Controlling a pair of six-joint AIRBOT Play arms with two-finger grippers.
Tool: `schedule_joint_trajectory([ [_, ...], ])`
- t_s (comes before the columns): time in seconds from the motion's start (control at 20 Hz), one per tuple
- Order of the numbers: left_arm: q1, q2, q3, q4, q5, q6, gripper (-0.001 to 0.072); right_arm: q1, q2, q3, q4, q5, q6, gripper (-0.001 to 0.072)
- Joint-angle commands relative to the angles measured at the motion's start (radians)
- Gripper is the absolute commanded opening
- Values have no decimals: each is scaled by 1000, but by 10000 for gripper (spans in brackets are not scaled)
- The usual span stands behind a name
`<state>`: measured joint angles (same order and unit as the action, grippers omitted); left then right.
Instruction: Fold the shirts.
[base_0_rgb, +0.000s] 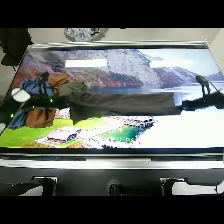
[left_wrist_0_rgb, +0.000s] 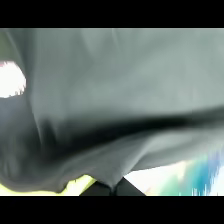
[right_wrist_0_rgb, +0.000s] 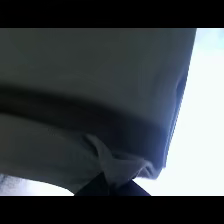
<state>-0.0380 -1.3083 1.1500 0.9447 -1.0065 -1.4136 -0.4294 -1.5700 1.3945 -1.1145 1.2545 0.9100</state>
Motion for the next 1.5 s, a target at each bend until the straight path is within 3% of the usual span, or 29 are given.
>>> schedule_joint_trajectory([
  [0.0, 18, -214, 216, -30, 10, -11, 20, 104, -123, 178, -24, -139, 59, 43],
  [0.3, 16, -486, 412, -37, 6, -79, 22, 168, -342, 299, -20, -233, 178, 50],
  [0.35, 17, -501, 412, -37, -8, -93, 27, 168, -357, 299, -17, -230, 179, 90],
  [0.4, 18, -509, 412, -37, -36, -97, 164, 168, -365, 299, -6, -216, 176, 251],
  [0.45, 21, -509, 413, -37, -67, -97, 469, 165, -361, 299, 1, -205, 157, 483],
  [0.5, 30, -502, 415, -37, -103, -97, 636, 159, -347, 303, 6, -186, 114, 679],
  [0.6, 52, -462, 420, -36, -162, -70, 633, 122, -299, 306, -16, -144, 66, 707],
  [0.85, 39, -275, 420, -37, -153, -48, 631, -10, -360, 299, 71, 6, 126, 710],
  [1.1, -64, -164, 420, -37, -140, -49, 630, 18, -464, 298, 270, 49, 164, 705],
  [1.15, -89, -159, 419, -37, -133, -49, 630, 28, -470, 299, 287, 45, 183, 674],
  [1.2, -111, -160, 419, -37, -127, -49, 629, 35, -468, 299, 295, 32, 183, 484],
  [1.25, -133, -164, 419, -37, -126, -49, 595, 38, -460, 299, 308, 26, 183, 119],
  [1.3, -156, -171, 419, -37, -126, -49, 542, 35, -446, 299, 331, 29, 181, 45],
  [1.35, -177, -181, 419, -37, -123, -49, 426, 34, -420, 300, 352, 30, 160, 45],
  [1.45, -240, -217, 418, -37, -68, -53, 16, 33, -339, 299, 364, 40, 120, 44],
])
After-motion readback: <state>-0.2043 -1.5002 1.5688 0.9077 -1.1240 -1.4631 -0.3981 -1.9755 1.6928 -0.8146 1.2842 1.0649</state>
